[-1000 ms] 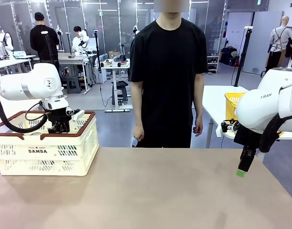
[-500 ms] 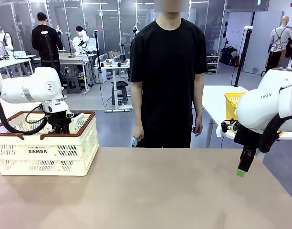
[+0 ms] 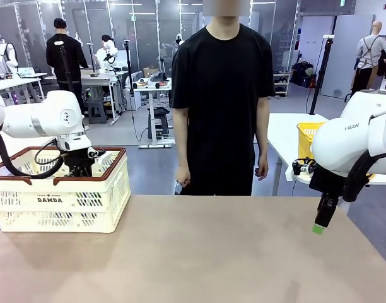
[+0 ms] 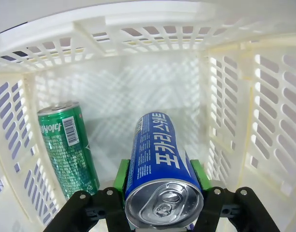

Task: Place the drinks into the Shopping basket.
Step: Pick up one drink and place it into the Shopping basket.

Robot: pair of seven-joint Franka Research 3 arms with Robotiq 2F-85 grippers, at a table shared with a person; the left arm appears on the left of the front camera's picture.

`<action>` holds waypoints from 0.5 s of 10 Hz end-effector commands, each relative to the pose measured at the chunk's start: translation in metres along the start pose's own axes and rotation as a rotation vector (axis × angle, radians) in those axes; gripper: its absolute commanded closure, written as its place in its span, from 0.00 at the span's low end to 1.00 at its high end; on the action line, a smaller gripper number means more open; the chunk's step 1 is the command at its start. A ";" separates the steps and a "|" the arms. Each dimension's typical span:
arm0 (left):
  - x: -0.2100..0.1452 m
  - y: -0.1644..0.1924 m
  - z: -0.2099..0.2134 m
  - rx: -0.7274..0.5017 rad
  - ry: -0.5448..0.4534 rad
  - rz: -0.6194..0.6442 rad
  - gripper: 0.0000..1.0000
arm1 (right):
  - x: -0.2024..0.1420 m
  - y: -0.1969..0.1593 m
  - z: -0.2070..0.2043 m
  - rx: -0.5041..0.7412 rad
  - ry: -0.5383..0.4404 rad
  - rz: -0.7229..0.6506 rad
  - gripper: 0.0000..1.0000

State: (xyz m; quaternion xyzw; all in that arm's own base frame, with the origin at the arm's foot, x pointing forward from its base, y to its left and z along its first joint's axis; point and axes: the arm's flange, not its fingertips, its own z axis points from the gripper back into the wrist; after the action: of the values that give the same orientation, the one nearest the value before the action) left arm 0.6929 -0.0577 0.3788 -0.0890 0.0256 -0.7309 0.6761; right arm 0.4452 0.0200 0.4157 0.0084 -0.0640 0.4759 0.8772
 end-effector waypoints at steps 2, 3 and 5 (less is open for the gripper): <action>-0.001 0.007 0.006 -0.018 -0.008 -0.004 0.33 | -0.001 0.000 0.001 0.000 0.004 0.002 0.03; -0.001 0.008 0.005 -0.032 -0.006 -0.005 0.25 | -0.001 0.000 0.001 0.000 0.004 0.002 0.03; 0.001 0.008 0.004 -0.035 -0.010 -0.005 0.05 | -0.001 0.000 0.001 0.000 0.004 0.002 0.03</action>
State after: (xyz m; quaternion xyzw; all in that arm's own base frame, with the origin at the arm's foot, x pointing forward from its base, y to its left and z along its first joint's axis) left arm 0.6929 -0.0589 0.3791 -0.0963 0.0318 -0.7314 0.6744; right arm 0.4452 0.0200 0.4157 0.0084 -0.0640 0.4759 0.8772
